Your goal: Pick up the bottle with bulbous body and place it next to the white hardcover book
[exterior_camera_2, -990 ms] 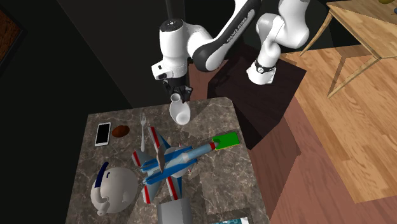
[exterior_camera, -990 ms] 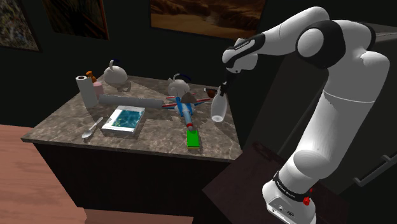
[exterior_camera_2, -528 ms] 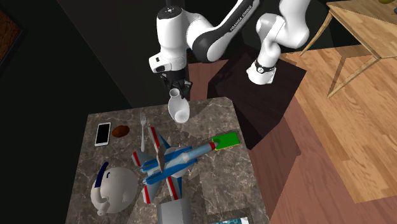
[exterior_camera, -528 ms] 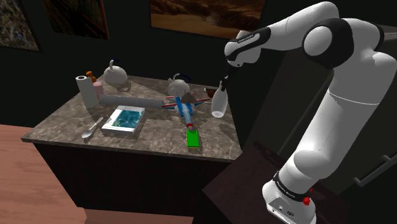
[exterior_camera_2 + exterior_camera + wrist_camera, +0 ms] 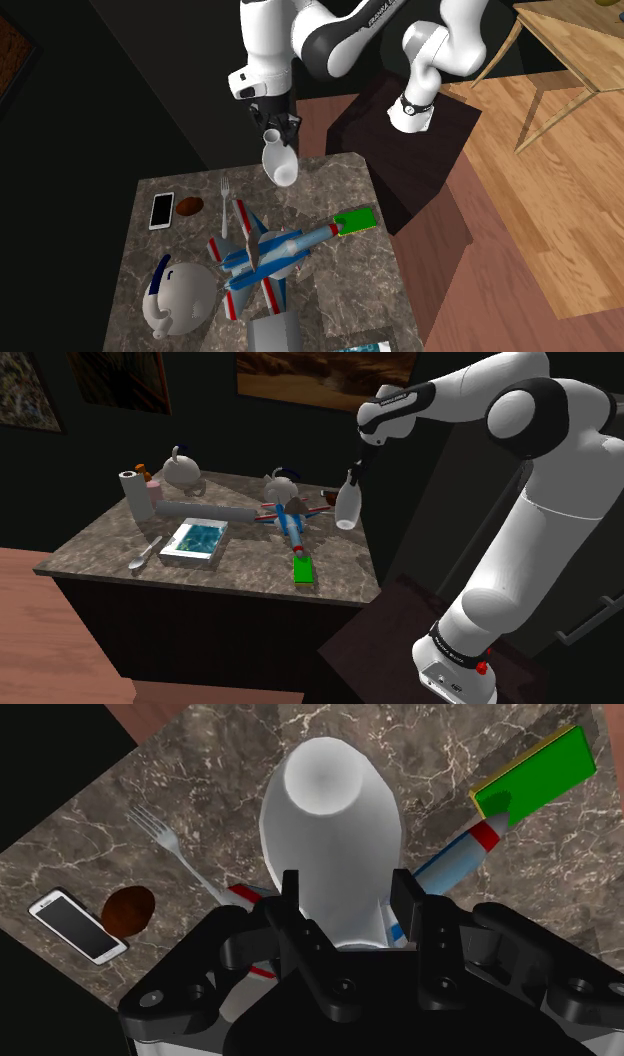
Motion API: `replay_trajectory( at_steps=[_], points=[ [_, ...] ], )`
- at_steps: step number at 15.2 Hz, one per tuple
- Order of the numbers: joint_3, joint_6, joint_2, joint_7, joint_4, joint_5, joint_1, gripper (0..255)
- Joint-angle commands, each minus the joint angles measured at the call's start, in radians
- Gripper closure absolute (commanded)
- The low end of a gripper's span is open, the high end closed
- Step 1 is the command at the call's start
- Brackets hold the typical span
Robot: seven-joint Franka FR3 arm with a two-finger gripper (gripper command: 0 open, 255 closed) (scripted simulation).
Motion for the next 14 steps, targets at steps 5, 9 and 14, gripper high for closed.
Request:
replay_trajectory(
  at_steps=[5,9,14],
  points=[
    [-0.001,-0.075,-0.024,0.016,0.054,-0.015,0.002,255],
    [-0.001,-0.126,-0.035,0.023,0.095,-0.023,0.003,255],
    [-0.002,-0.191,-0.045,0.031,0.151,-0.029,0.003,255]
  ],
)
